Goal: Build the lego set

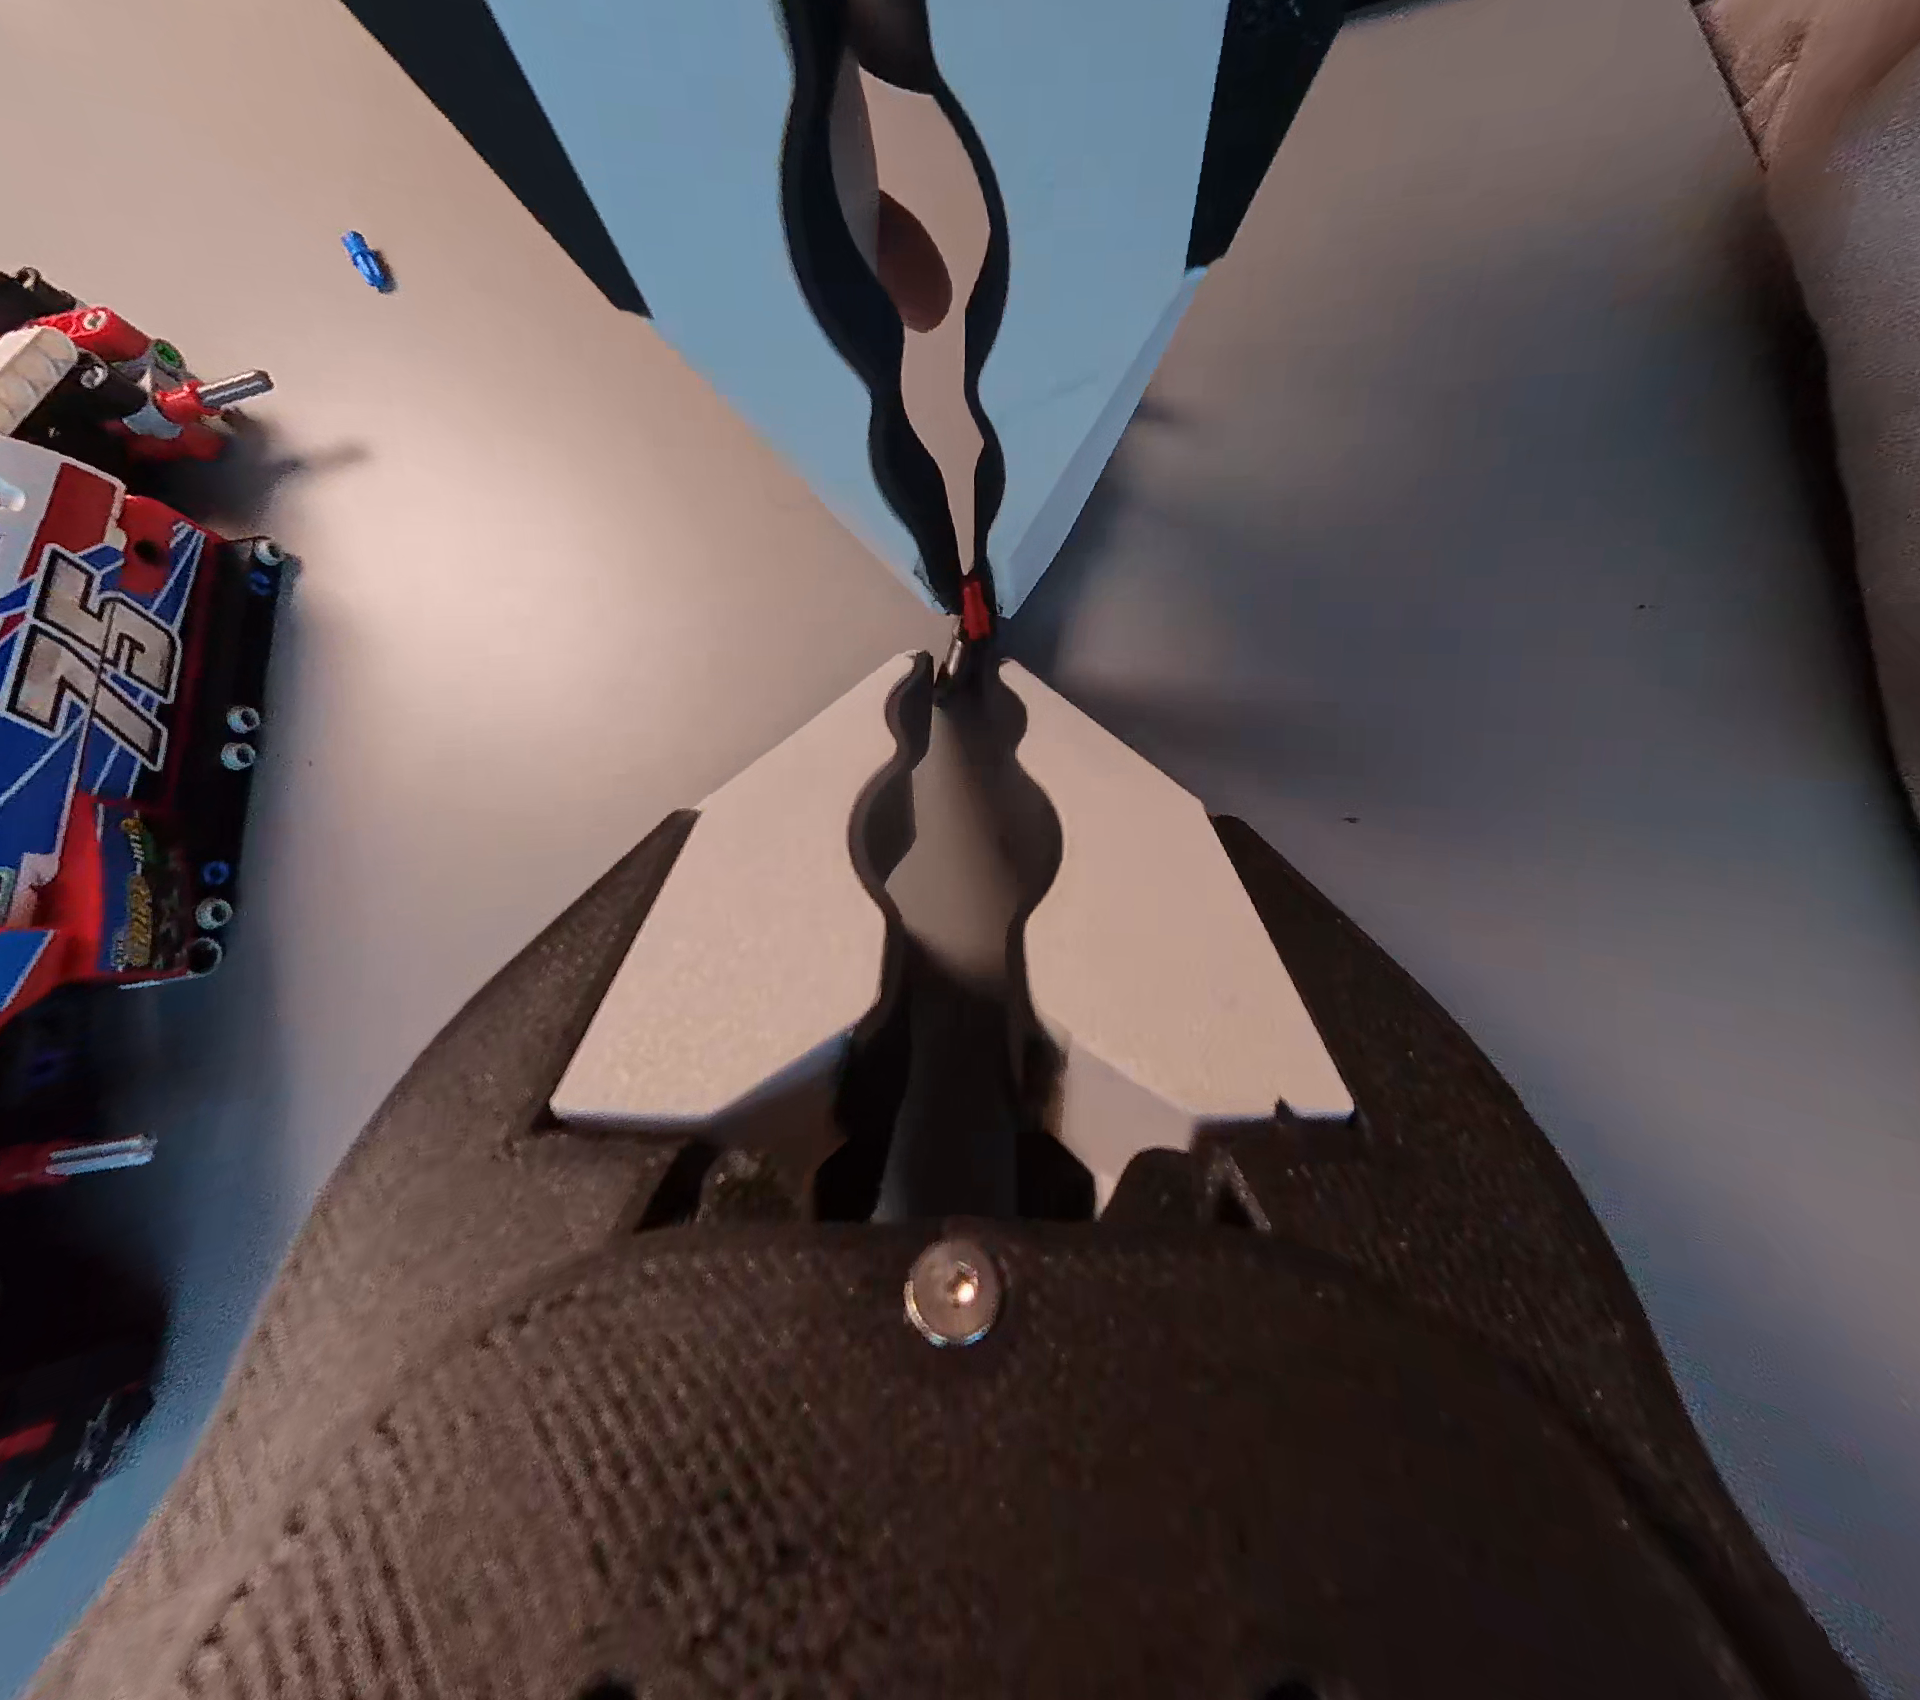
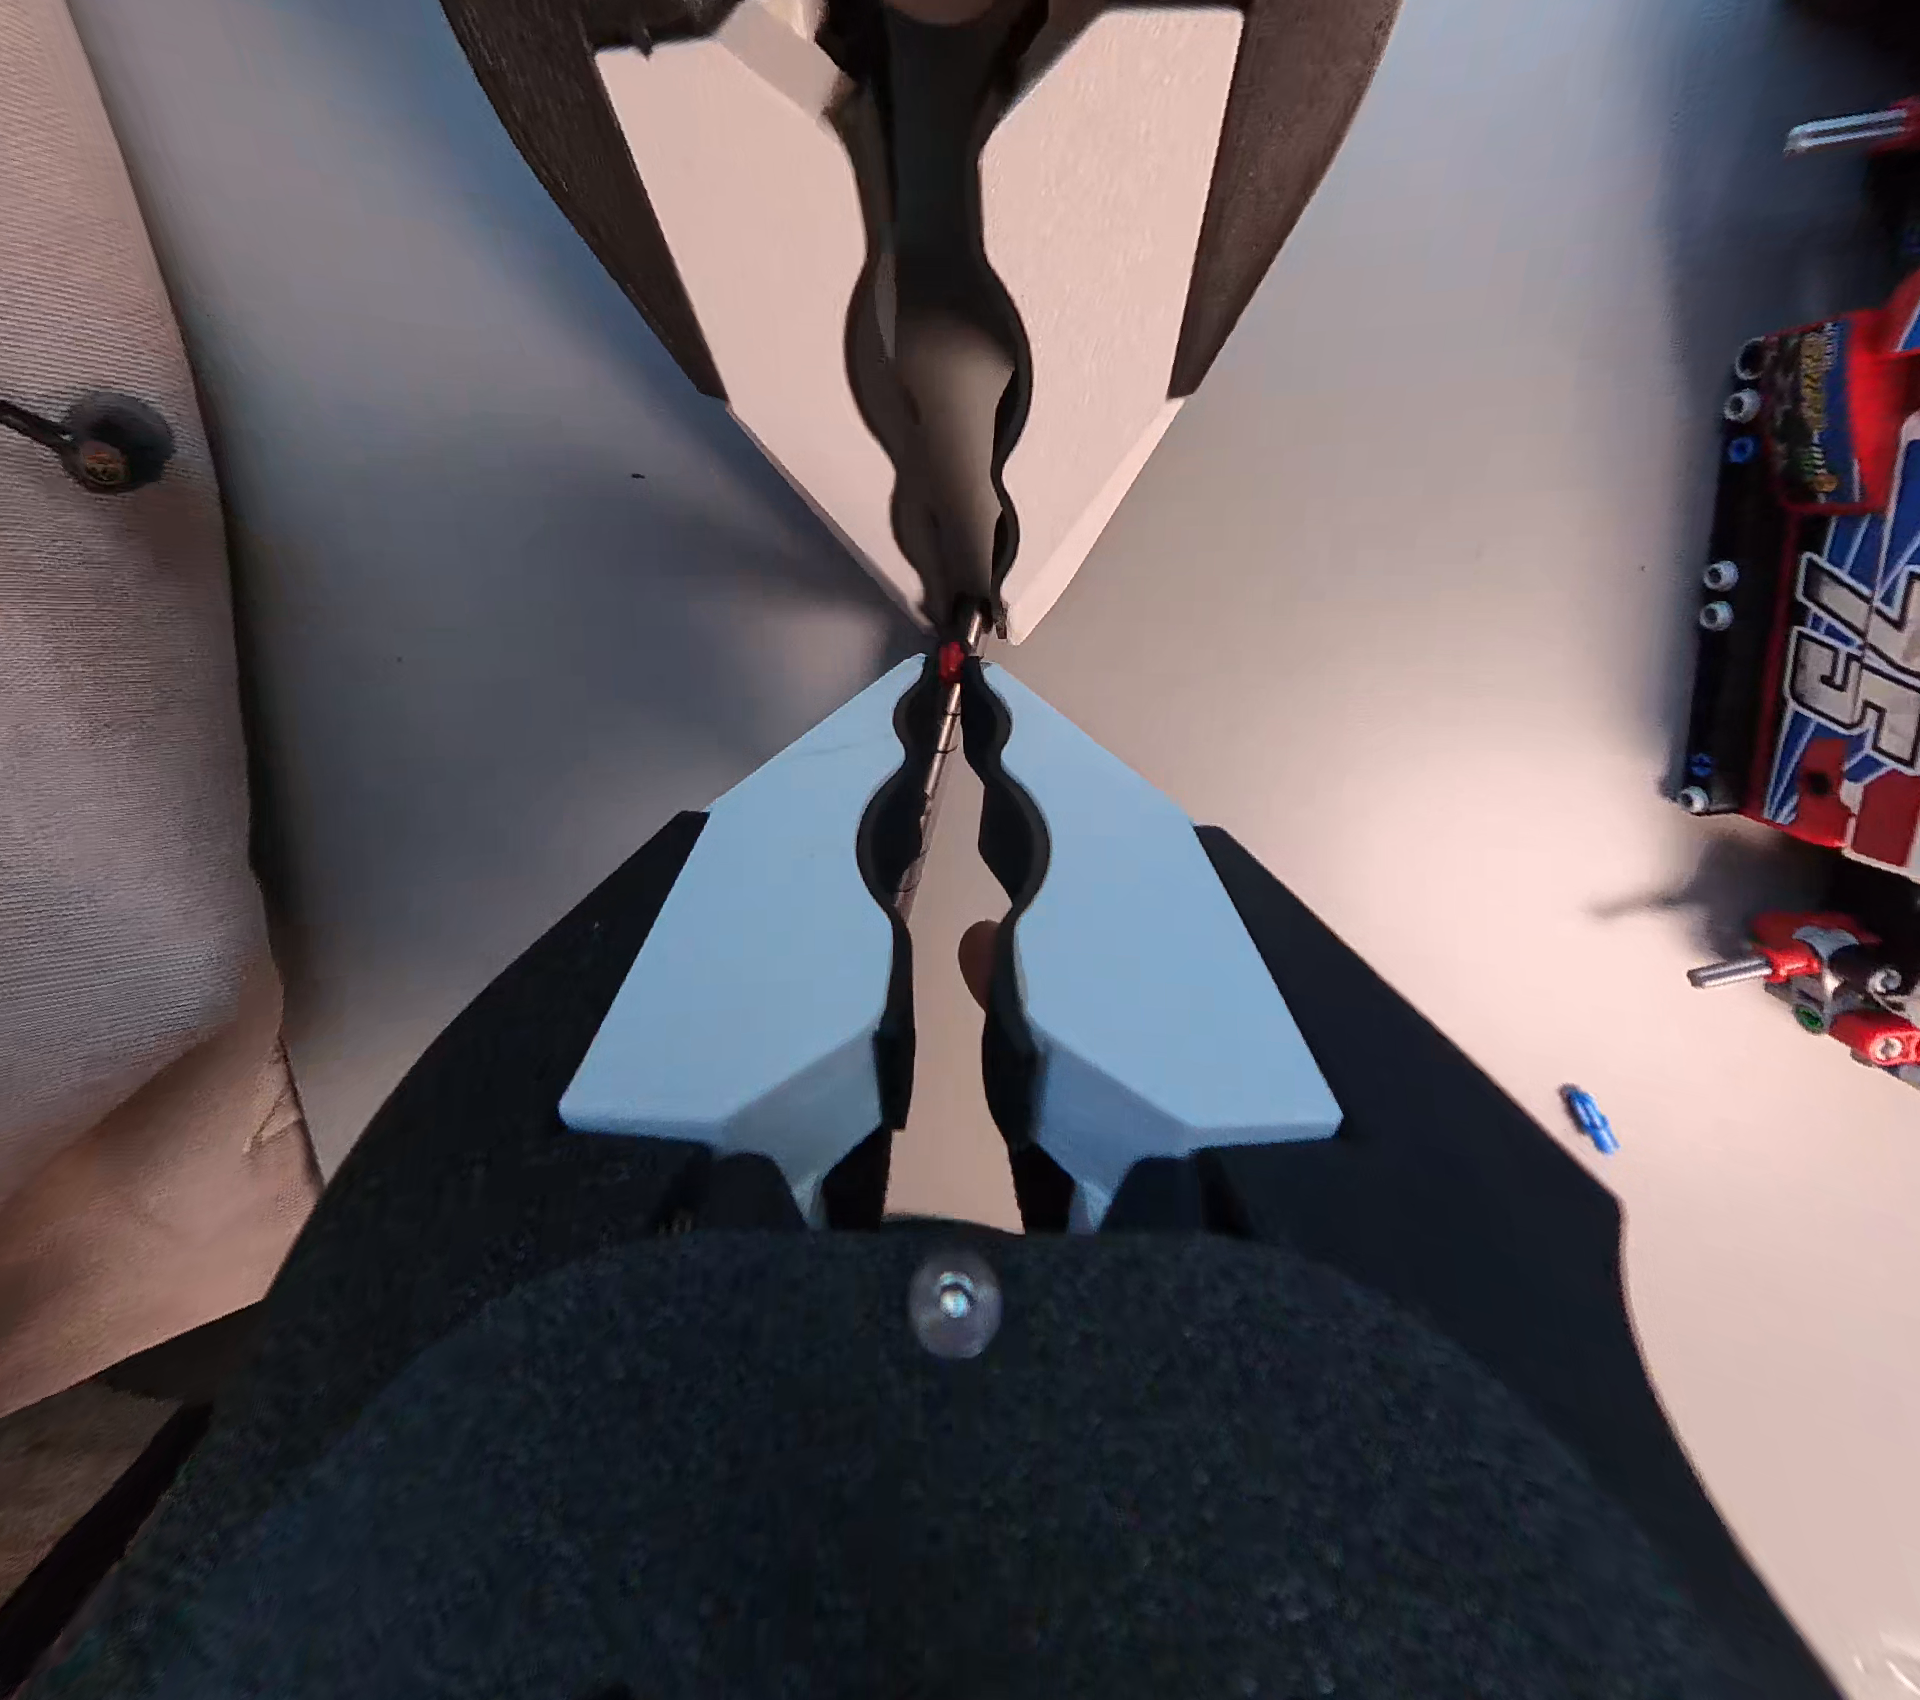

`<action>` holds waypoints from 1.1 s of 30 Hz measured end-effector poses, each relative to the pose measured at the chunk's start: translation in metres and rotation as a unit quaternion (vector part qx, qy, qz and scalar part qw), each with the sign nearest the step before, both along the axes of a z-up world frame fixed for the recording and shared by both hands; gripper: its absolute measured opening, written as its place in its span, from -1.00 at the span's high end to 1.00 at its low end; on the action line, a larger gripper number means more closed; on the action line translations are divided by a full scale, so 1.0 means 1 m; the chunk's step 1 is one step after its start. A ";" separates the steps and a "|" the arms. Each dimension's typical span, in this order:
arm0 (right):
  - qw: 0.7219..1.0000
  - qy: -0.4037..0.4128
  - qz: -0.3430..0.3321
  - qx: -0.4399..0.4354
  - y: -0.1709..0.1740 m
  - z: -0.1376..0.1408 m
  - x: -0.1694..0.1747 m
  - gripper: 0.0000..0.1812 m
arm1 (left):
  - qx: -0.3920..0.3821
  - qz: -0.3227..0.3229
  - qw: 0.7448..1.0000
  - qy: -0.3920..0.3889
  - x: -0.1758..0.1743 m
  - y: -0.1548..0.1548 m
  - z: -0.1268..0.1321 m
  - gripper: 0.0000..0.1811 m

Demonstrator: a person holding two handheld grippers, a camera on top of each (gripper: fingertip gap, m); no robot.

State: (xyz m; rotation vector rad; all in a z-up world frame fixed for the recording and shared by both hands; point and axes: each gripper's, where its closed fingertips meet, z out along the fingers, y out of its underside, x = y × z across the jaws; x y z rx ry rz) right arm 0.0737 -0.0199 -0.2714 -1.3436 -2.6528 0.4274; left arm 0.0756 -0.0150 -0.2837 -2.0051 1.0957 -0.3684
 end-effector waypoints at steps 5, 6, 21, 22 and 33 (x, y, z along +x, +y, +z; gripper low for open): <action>0.999 -0.009 -0.023 0.029 0.010 0.001 0.002 0.99 | -0.019 -0.021 0.999 -0.019 0.003 0.007 0.002 0.94; 0.999 -0.010 -0.025 0.034 0.012 0.001 0.002 0.99 | -0.024 -0.022 0.999 -0.025 0.003 0.008 0.002 0.94; 0.987 -0.011 0.066 0.143 0.031 0.001 -0.008 0.98 | -0.106 -0.022 0.991 -0.081 -0.006 0.024 0.002 0.94; 0.984 -0.020 0.082 0.160 0.032 0.001 -0.008 0.98 | -0.107 -0.025 0.991 -0.081 -0.006 0.024 0.002 0.94; 0.970 -0.092 0.121 0.191 0.030 0.000 -0.007 0.99 | -0.079 -0.030 0.995 -0.058 -0.005 0.024 0.001 0.94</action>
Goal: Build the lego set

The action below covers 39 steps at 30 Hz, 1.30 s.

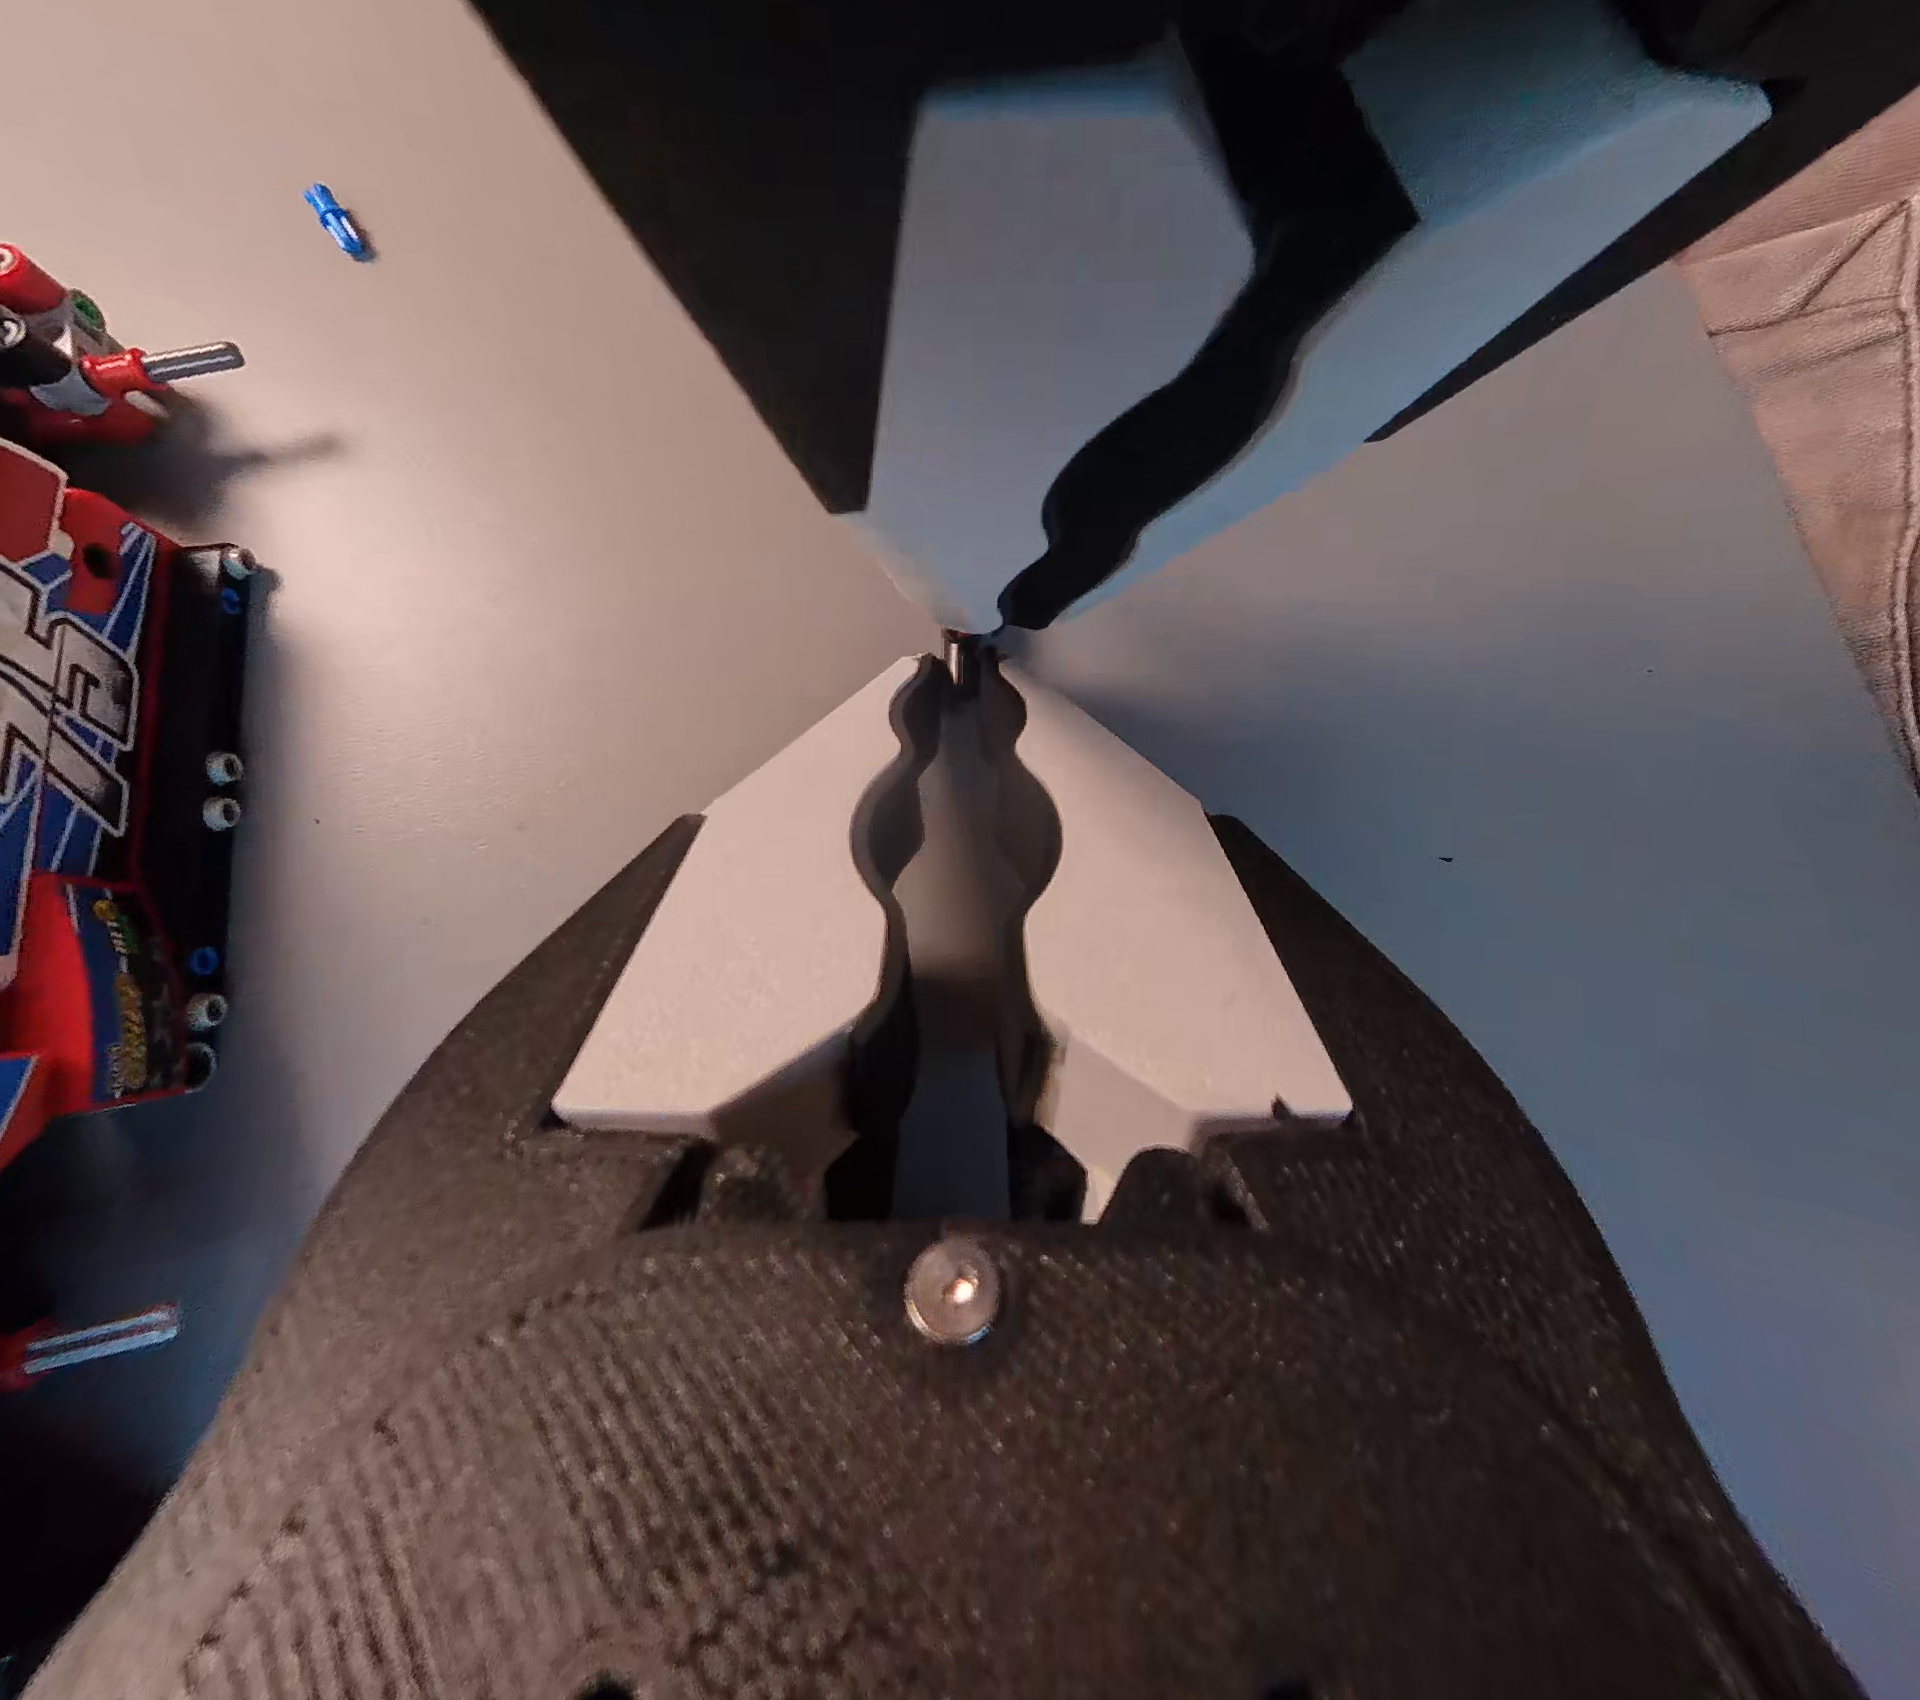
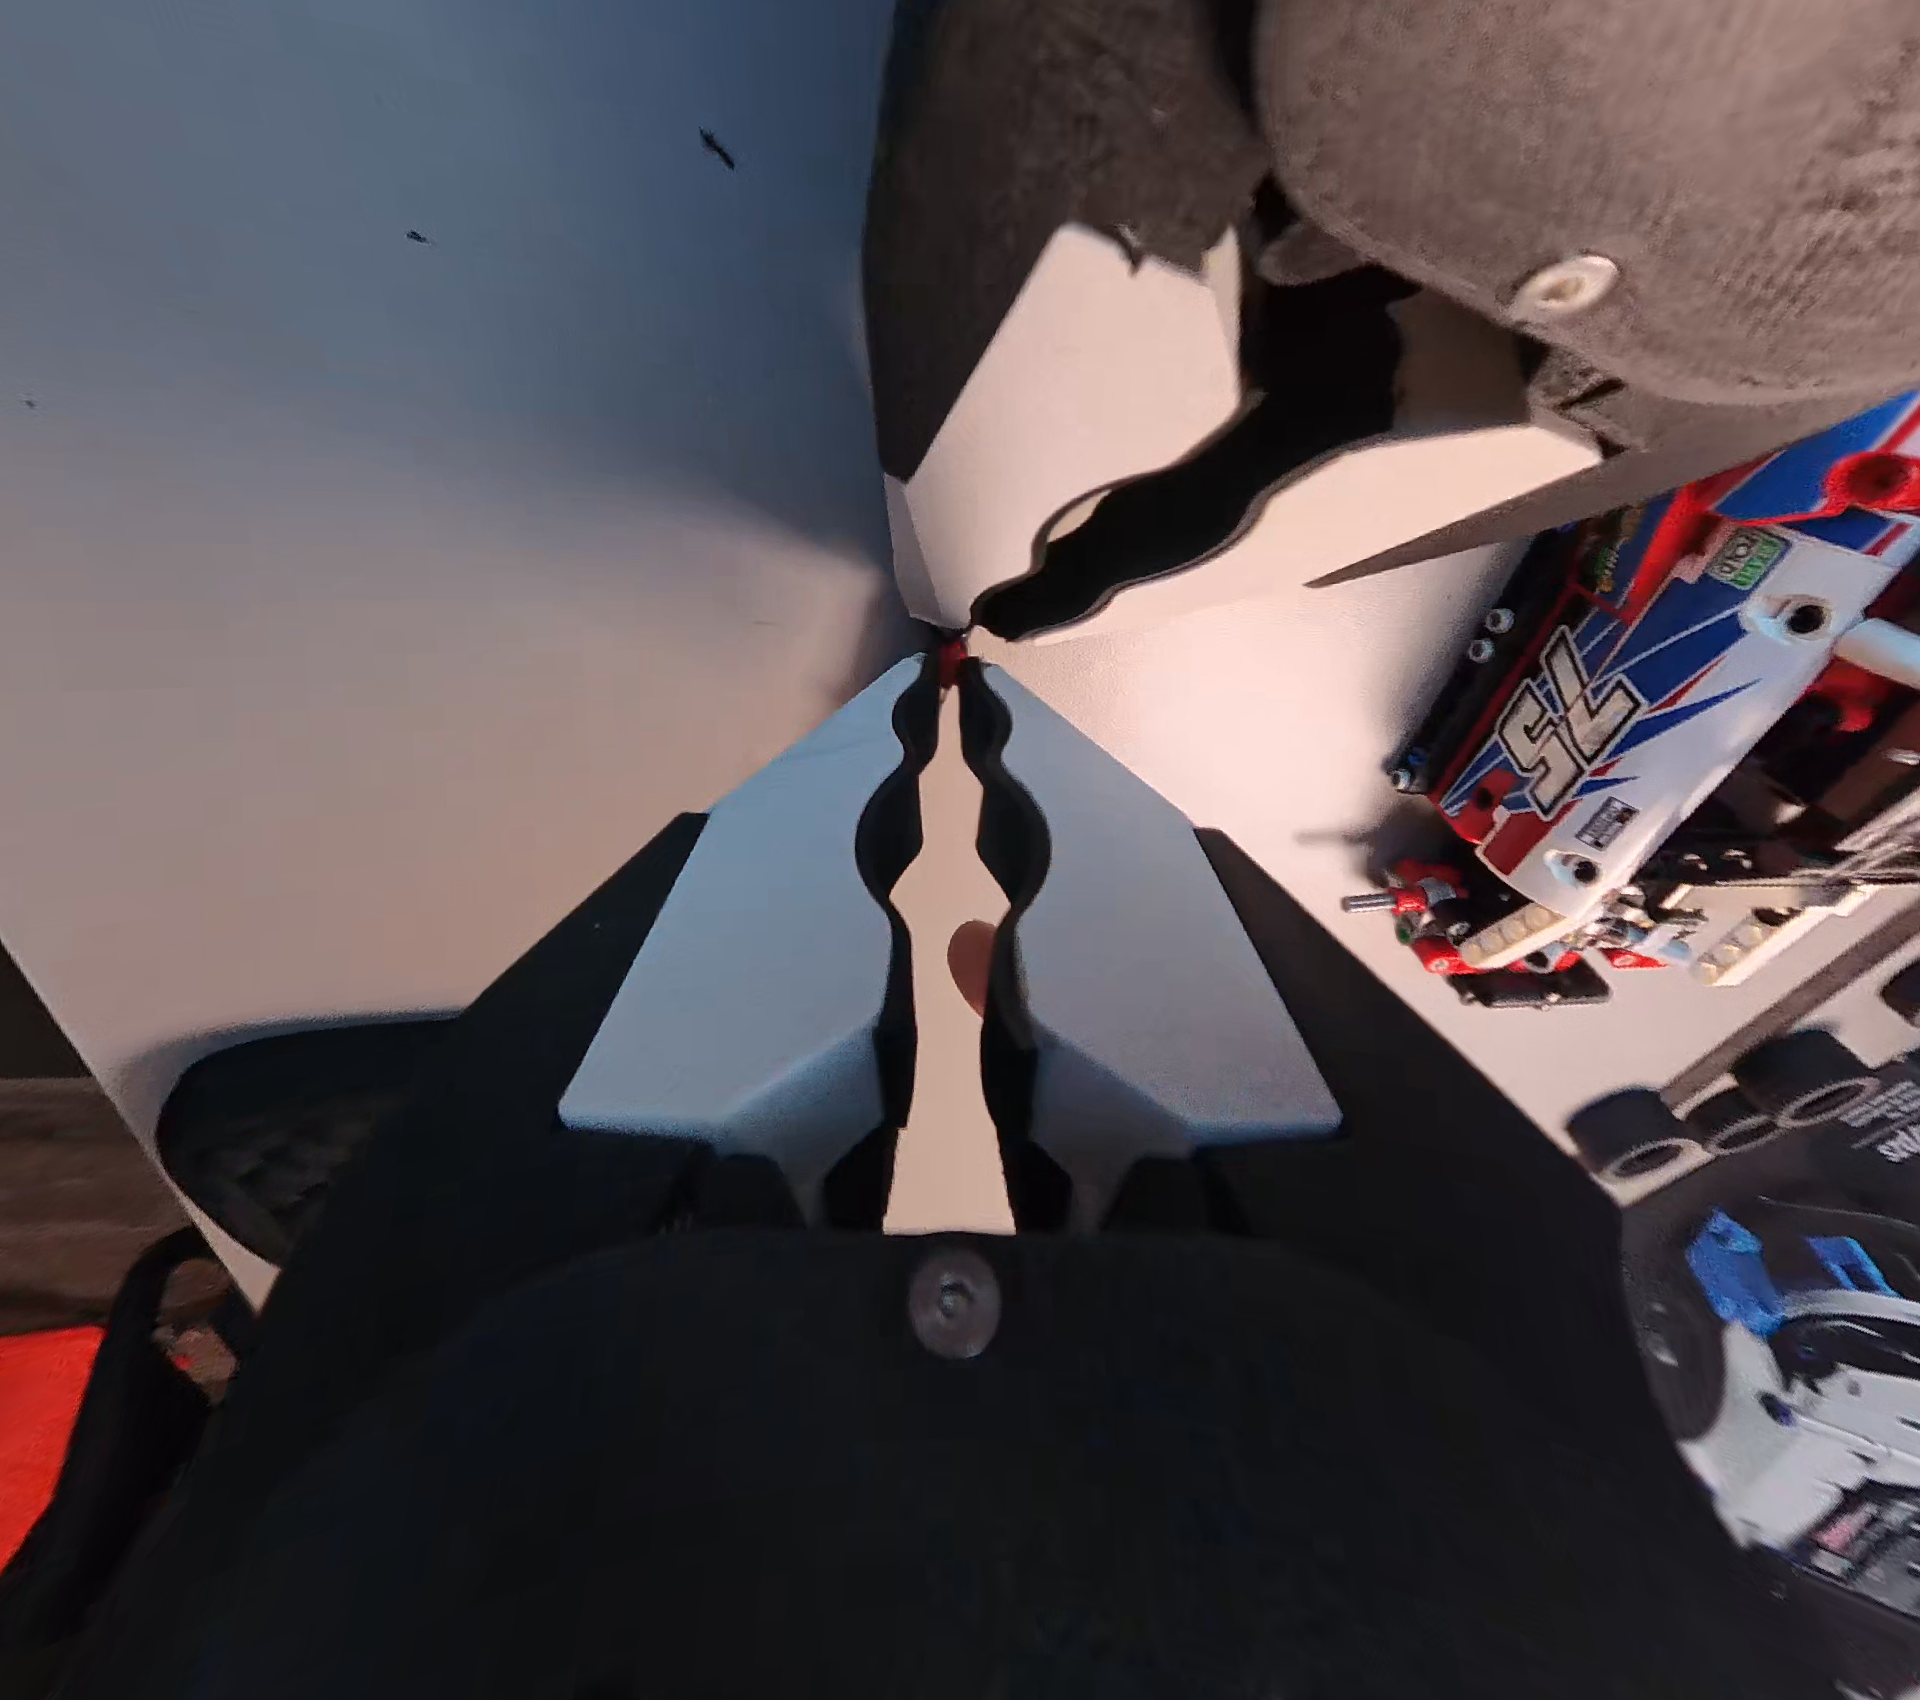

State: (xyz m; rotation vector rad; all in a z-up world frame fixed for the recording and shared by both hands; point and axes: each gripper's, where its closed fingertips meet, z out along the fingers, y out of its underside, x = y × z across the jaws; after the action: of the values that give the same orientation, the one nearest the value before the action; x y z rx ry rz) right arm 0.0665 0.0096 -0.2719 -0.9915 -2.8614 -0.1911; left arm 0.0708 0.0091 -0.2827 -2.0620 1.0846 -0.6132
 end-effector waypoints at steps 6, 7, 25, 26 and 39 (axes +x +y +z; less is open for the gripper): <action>1.000 -0.007 -0.019 -0.019 -0.002 -0.001 0.000 0.99 | 0.005 0.000 1.000 0.004 0.000 0.000 0.000 0.94; 1.000 -0.009 -0.016 -0.021 -0.003 -0.002 0.000 0.99 | 0.005 0.000 1.000 0.004 0.000 -0.001 0.000 0.94; 0.995 0.051 -0.071 -0.046 0.002 -0.005 -0.002 0.98 | -0.031 0.013 0.999 -0.020 0.000 0.001 0.000 0.94; 0.994 0.058 -0.075 -0.046 0.001 -0.005 -0.002 0.97 | -0.029 0.013 0.999 -0.019 0.000 0.001 0.000 0.94; 0.983 0.118 -0.107 -0.089 -0.003 0.005 -0.004 0.95 | -0.030 0.010 0.999 -0.019 0.001 0.000 0.000 0.94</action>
State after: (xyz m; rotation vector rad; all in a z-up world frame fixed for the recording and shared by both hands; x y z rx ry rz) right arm 0.0624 0.0069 -0.2664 -1.2628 -2.5893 0.1576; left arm 0.0715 0.0092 -0.2829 -2.1012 1.0336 -0.6785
